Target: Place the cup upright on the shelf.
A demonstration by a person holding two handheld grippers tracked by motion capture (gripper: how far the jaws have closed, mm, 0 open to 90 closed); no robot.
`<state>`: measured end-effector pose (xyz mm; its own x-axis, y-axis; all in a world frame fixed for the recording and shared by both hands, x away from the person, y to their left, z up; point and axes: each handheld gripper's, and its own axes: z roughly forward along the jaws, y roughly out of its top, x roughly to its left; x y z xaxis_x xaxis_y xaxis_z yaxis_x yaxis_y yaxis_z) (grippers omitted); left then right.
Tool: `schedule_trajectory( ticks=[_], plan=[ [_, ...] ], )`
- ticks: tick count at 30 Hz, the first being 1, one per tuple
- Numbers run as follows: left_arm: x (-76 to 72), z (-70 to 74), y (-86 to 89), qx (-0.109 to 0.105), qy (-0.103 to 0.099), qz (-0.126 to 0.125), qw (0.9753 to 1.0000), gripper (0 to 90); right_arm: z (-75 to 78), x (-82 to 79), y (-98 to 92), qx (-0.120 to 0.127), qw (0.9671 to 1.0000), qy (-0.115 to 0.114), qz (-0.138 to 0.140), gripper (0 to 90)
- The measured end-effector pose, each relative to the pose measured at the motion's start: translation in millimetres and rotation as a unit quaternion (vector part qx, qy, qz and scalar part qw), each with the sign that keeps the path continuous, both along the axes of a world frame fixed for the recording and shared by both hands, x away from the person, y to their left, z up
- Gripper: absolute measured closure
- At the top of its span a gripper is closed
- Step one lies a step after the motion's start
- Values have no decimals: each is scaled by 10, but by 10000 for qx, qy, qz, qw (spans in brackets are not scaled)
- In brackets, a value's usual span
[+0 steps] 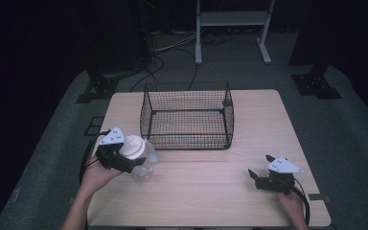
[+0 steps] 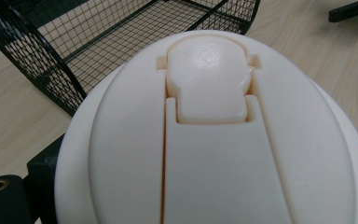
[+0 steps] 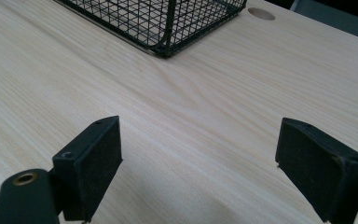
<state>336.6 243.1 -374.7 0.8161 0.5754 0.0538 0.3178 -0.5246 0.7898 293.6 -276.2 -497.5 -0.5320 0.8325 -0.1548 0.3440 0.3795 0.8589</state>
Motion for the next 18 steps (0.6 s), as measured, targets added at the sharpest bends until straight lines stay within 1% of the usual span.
schedule_trajectory(
  ticks=[3,5,7,8,9,11,14,17,18],
  plan=[
    [-29,76,-34,-72,-24,-100,9999,48,0,1,-1,0,10000,-2,-2,135],
    [-46,133,-72,-73,-39,-189,9998,49,0,0,0,1,10000,1,-7,135],
    [-60,190,-116,-49,-106,-275,9996,48,0,0,-1,1,10000,1,-8,135],
    [-62,220,-135,-34,-115,-336,9994,48,0,0,-1,1,10000,2,-7,135],
    [-64,272,-182,-80,-96,-443,9989,49,0,0,-2,4,10000,3,-7,135],
    [-64,298,-209,-63,-115,-482,9988,48,1,1,-2,13,10000,1,-9,135],
    [-55,368,-286,-120,-106,-624,9979,49,2,1,-5,18,10000,3,-6,135],
    [-41,438,-371,-129,-117,-763,9969,49,2,1,-6,35,10000,12,-14,135],
    [-22,486,-433,-83,-115,-866,9961,49,2,2,-7,40,10000,12,-18,135]
  ],
)
